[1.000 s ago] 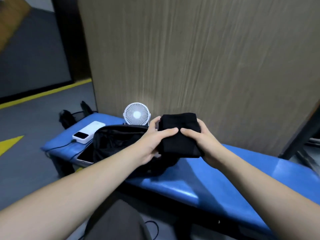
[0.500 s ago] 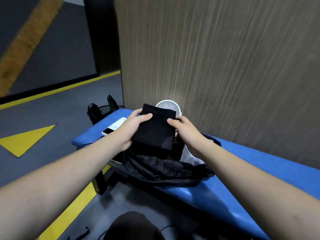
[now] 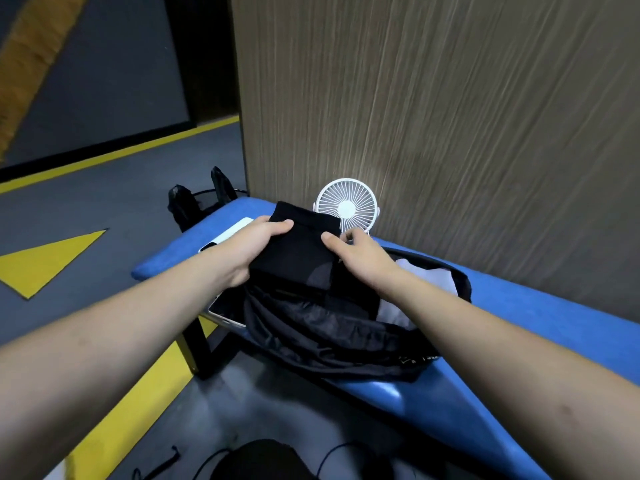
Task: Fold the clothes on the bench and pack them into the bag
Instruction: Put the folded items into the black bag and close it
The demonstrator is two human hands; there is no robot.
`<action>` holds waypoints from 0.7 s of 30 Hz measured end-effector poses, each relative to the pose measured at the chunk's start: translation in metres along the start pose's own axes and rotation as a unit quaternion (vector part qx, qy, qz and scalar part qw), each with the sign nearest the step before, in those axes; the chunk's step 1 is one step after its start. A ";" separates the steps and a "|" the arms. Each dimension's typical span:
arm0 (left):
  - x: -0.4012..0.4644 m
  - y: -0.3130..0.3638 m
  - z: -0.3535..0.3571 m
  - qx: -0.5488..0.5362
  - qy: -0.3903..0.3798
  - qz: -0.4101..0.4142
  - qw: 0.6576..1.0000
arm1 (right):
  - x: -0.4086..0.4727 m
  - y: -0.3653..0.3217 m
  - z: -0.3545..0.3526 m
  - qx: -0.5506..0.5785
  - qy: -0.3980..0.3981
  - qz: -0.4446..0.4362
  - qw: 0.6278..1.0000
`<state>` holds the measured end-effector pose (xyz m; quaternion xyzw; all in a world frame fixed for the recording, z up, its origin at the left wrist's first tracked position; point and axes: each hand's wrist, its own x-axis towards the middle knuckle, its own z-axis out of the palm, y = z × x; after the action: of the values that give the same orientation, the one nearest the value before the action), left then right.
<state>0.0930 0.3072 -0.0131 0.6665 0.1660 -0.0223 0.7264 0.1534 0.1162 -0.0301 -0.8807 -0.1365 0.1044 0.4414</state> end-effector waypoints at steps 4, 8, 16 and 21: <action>-0.004 0.004 -0.001 0.015 0.001 -0.012 1.000 | -0.007 0.008 0.003 -0.099 -0.071 -0.023 0.992; -0.003 0.002 -0.005 0.065 -0.002 -0.008 0.998 | -0.014 0.016 -0.010 -0.193 -0.129 -0.068 0.970; -0.002 -0.005 0.005 0.289 0.047 0.014 0.956 | -0.020 0.029 -0.015 -0.226 -0.121 -0.113 0.960; -0.006 -0.011 0.019 0.471 0.018 0.030 0.881 | -0.024 0.015 0.002 -0.206 0.013 -0.235 0.950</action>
<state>0.0887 0.2869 -0.0209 0.9350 0.1293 -0.0643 0.3238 0.1322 0.1010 -0.0423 -0.8968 -0.3524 -0.0437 0.2640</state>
